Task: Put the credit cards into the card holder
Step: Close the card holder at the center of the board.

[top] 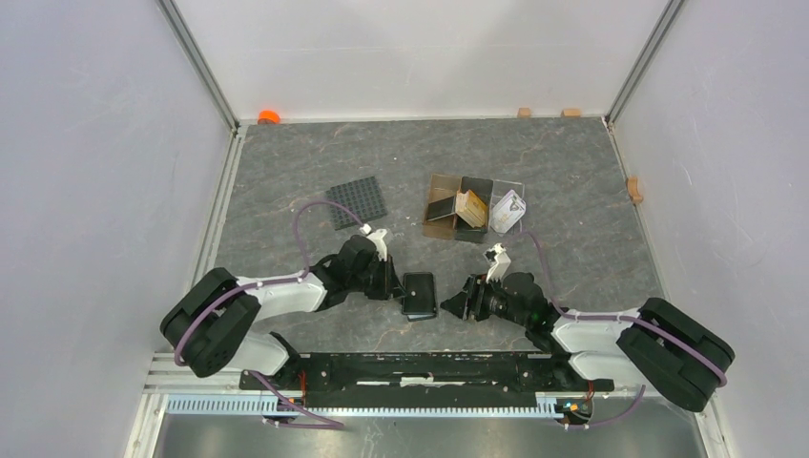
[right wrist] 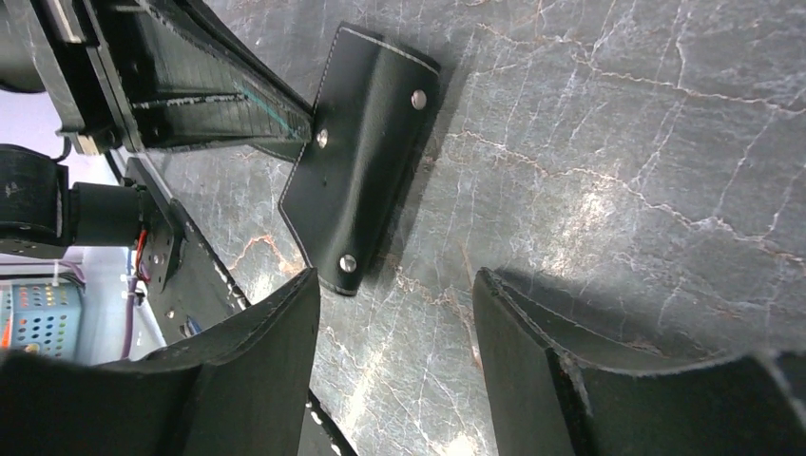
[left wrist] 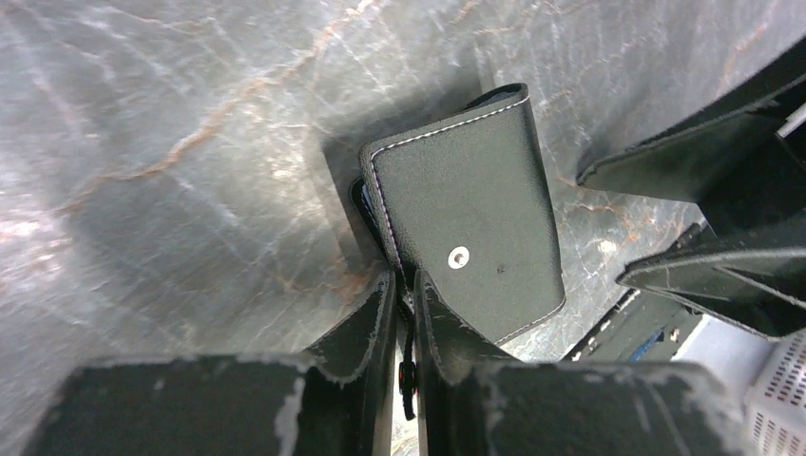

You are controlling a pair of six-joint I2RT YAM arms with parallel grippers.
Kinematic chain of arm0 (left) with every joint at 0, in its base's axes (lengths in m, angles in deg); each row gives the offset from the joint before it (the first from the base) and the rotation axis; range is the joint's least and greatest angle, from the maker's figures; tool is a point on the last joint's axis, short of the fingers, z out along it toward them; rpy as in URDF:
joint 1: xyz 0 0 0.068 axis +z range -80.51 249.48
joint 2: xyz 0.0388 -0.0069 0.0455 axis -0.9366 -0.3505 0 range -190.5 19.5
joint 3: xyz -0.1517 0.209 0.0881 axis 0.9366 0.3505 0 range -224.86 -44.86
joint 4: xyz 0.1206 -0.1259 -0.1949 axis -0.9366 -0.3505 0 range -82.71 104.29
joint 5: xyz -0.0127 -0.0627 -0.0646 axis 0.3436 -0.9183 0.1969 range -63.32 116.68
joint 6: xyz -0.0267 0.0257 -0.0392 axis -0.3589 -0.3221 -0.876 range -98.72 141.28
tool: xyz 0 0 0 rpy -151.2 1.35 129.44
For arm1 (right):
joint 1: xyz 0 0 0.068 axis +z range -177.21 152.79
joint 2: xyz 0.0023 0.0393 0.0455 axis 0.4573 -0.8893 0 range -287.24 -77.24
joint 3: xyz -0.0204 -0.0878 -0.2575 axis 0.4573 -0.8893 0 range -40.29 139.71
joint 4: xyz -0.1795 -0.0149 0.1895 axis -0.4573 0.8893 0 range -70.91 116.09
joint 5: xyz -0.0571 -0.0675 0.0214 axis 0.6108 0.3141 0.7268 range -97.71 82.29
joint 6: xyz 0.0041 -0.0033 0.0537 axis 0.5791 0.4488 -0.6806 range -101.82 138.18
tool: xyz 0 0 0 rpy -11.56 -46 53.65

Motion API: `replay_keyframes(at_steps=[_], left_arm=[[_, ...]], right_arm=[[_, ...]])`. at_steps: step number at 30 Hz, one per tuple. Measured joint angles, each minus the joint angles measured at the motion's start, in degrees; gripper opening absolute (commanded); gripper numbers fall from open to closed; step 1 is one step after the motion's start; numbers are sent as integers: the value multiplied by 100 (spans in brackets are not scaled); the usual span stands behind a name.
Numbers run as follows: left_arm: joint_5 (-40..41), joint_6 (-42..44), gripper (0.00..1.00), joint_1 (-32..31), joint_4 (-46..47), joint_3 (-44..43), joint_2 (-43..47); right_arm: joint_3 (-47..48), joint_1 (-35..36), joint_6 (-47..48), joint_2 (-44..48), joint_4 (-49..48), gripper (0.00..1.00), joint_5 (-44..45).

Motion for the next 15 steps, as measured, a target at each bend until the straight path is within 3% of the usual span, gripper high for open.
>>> replay_keyframes(at_steps=[6,15], left_arm=[[-264,-85,13,-151,752,249,-170],[-289,-334,12,-385,1436,448,-343]], right_arm=[[-52,0,-315,-476,-597,55,-118],[-42,37,-1019,-2046,-2306,43,-651]])
